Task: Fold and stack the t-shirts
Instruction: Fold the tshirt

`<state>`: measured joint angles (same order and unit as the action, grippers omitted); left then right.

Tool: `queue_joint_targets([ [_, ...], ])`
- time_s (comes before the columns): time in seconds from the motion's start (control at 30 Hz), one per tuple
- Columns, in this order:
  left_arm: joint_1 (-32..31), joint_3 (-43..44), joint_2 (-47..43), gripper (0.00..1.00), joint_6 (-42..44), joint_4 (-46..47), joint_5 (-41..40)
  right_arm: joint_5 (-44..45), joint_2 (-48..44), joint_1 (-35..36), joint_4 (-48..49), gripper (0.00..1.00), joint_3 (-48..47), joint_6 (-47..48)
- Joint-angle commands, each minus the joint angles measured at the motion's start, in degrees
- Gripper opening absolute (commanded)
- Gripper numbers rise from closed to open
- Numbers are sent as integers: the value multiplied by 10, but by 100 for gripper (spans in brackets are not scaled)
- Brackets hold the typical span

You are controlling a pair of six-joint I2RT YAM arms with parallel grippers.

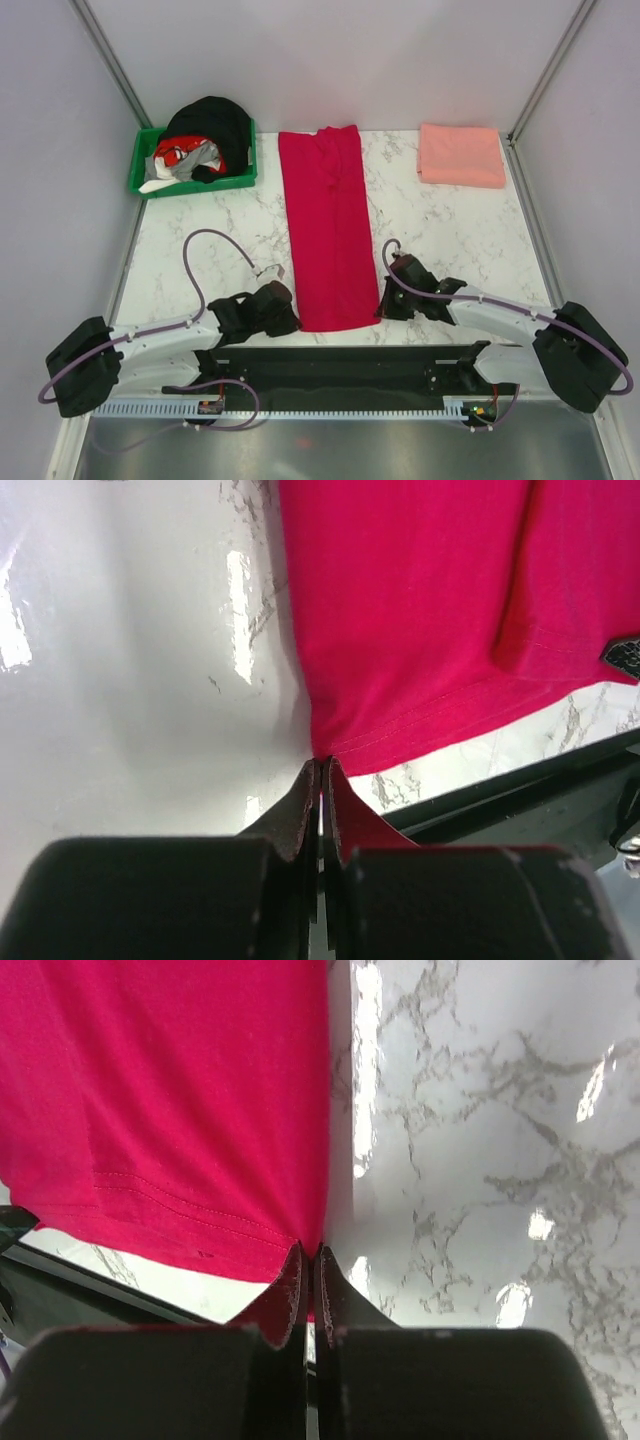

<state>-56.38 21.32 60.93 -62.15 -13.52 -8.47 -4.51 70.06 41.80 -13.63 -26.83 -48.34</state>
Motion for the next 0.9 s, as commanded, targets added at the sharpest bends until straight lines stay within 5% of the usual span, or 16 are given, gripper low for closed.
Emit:
queue_joint_targets([
  [0.0, -16, 2, -44, 2, -21, -38, -33, 5, -42, 13, -52, 0, 13, -21],
  [0.3, -87, 118, -131, 2, -46, -219, -79, 129, -184, 126, -219, 0, -66, -139],
  [0.53, -72, 317, -57, 2, 49, -326, -197, 281, -102, 132, -319, 0, -248, -83],
  [0.87, 180, 420, 68, 2, 251, -234, -61, 271, 133, -25, -296, 0, -472, 108],
])
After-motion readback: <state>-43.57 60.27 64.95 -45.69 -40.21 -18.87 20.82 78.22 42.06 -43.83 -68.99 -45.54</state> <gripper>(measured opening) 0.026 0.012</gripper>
